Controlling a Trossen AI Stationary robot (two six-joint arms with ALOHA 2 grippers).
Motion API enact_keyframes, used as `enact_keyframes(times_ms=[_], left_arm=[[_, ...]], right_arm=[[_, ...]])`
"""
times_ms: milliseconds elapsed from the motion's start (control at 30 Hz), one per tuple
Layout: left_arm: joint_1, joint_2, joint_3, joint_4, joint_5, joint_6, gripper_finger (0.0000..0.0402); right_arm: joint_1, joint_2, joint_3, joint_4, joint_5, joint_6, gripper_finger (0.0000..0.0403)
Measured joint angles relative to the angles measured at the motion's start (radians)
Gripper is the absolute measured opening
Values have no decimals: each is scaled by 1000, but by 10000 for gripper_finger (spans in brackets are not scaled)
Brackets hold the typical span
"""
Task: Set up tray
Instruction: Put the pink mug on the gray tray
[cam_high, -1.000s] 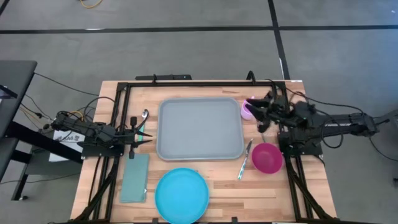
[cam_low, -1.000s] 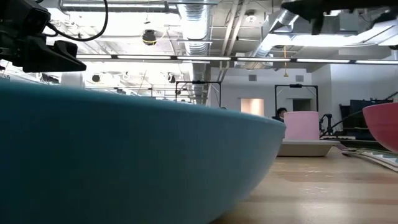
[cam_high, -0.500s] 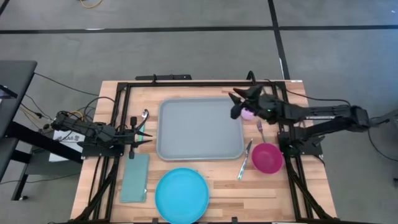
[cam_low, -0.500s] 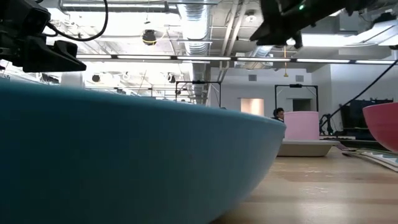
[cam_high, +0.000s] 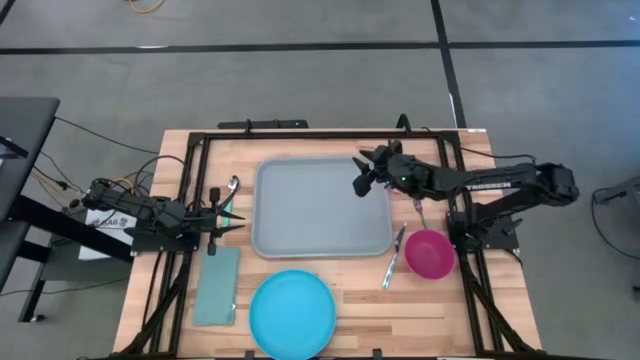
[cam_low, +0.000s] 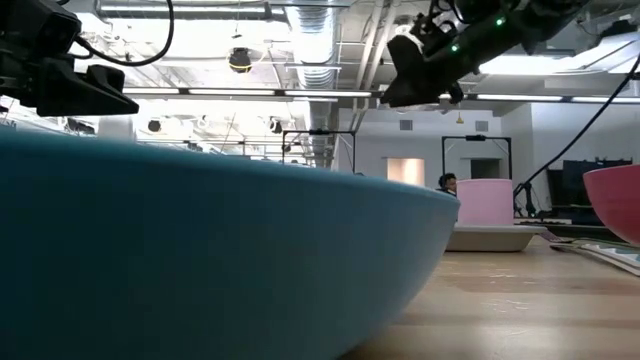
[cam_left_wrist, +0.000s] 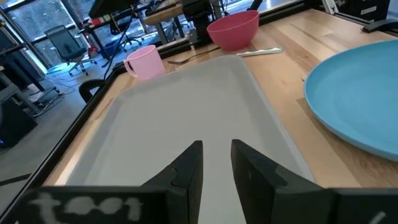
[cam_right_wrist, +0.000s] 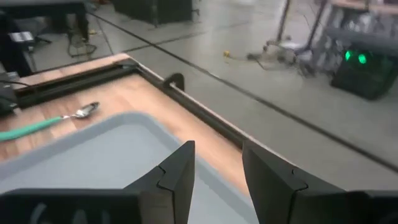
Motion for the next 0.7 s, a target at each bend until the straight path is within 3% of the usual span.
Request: enact_keyframes(times_ms=[133,400,467,700], left_arm=[[0,0,-2,23,-50,17,74],[1,0,-7,65,-223,233,74],[1,0,-7,74,-259,329,74],[1,0,-7,93,-374,454,74]], right_arm=[[-1,11,0,35,-73,-46,123],[26,11,0,39,-306,-39,123],[44,11,0,38,-315,-39,123],[121,1,0,43,-309,-91,123]])
